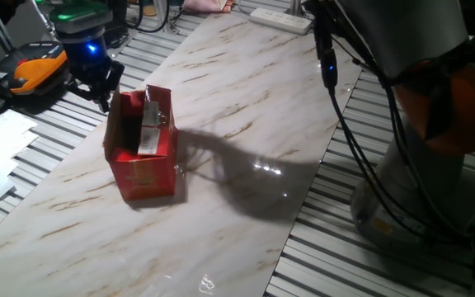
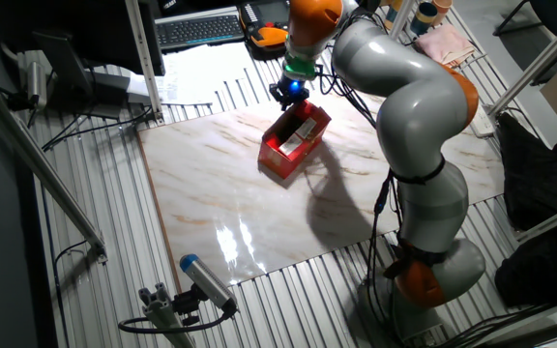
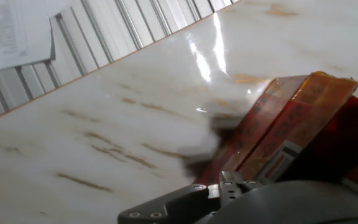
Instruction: Cover the box
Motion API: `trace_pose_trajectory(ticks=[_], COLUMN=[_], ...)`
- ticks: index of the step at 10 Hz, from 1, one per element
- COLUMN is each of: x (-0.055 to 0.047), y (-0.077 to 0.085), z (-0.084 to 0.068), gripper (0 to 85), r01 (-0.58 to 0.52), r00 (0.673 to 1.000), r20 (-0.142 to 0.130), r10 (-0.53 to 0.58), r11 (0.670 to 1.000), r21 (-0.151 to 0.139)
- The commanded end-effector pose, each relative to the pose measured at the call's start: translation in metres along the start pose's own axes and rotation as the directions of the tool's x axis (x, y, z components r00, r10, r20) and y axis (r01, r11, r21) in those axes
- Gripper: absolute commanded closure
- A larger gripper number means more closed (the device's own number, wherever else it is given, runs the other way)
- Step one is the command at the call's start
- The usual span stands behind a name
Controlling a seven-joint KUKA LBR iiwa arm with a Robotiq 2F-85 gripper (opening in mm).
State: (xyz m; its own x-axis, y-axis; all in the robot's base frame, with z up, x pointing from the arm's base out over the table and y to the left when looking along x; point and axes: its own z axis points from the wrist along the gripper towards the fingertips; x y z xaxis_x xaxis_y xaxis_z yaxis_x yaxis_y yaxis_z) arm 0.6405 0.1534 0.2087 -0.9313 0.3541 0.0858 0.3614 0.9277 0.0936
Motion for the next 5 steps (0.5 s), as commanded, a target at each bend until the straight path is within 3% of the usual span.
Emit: trace_pose_trajectory(ticks=[1,2,5], x=[0.0001,0.0011,0.0023], y=[0.0014,0.0015,0.0012], z=[-0.0014,-0.0033,-0.0068], gripper=[85.0,85.0,85.0], r01=[-0.001,0.002,0.036], r00=[1.000,1.000,0.999], r20=[0.001,-0.005,-0.002], r10=[0.001,-0.002,-0.036], r11=[1.000,1.000,0.997], r21=[0.006,0.011,0.063])
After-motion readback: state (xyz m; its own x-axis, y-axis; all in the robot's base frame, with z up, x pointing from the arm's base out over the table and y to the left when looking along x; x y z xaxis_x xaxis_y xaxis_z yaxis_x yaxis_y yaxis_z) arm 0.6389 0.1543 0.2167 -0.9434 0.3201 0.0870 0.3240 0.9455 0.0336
